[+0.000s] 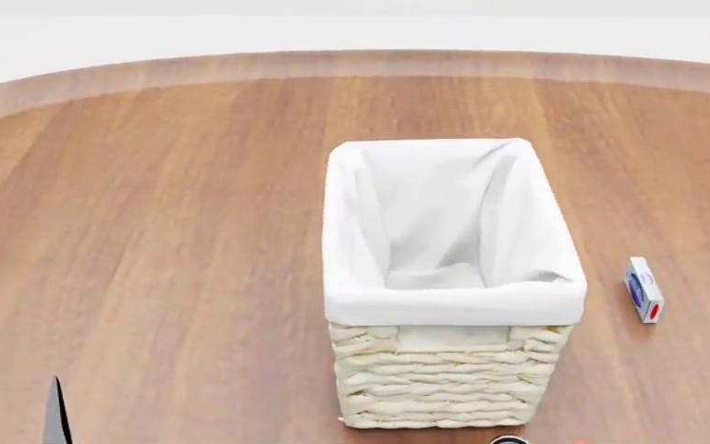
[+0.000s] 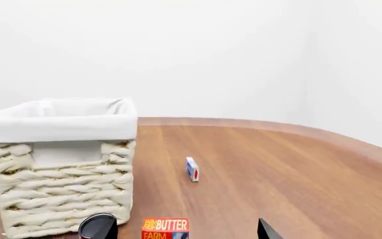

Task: Pick up the alphabet soup and put it in the basket.

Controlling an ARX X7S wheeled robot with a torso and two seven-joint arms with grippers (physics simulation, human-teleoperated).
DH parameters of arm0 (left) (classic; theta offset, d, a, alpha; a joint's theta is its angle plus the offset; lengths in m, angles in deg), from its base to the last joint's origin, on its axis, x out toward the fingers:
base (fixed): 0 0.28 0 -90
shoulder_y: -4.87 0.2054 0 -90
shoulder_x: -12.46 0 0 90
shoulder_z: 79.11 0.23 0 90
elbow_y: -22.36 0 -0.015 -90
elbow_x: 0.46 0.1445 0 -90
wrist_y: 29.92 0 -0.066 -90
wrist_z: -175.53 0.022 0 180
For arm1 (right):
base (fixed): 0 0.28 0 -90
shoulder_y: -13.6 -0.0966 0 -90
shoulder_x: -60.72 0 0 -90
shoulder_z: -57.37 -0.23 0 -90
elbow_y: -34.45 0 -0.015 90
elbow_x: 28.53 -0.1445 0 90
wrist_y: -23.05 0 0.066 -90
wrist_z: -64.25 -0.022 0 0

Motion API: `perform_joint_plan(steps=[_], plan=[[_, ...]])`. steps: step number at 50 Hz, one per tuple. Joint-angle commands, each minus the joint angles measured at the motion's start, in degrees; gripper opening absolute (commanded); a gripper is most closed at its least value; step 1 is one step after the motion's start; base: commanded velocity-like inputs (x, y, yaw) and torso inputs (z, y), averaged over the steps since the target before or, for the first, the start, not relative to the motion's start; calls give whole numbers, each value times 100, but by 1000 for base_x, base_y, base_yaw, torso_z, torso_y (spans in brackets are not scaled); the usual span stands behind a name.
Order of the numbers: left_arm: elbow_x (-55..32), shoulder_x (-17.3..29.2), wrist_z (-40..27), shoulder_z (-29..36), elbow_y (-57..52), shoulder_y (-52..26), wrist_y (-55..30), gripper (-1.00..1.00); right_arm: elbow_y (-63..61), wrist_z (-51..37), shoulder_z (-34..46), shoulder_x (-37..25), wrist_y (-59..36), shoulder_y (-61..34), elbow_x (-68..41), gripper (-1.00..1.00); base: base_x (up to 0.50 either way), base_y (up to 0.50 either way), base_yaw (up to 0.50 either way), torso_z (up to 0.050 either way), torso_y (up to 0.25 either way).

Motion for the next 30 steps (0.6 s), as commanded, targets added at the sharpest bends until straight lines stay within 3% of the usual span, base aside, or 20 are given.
perform_joint_plan(steps=[1, 30], plan=[[-37, 48, -61, 36, 27, -4, 19, 100, 406, -24, 145, 1, 199, -120, 21, 100, 0, 0, 0, 0, 0], [-117, 160, -207, 115, 82, -50, 24, 100, 1904, -143, 360, -56, 784, -577, 157, 100, 0, 0, 0, 0, 0]])
